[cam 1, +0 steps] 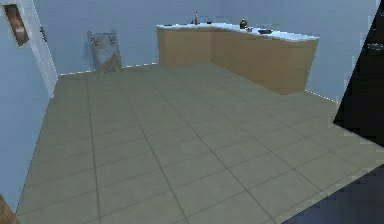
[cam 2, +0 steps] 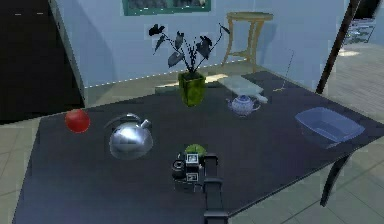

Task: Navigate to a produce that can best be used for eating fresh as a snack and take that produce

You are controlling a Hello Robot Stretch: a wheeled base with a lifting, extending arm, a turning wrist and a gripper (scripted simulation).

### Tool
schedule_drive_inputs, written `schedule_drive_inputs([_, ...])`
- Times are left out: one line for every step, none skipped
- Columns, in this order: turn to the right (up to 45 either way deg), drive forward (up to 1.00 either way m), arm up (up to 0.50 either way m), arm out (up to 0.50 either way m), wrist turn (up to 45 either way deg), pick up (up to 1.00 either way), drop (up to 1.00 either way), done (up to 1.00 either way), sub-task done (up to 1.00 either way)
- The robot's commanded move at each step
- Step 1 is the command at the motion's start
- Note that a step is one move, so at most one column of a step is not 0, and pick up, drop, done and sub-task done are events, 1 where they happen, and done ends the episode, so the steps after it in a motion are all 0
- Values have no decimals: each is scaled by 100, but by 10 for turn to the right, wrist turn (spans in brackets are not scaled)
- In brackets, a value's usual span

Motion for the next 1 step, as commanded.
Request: schedule_drive_inputs([0, 0, 10, 0, 0, 0, 0, 0, 0])
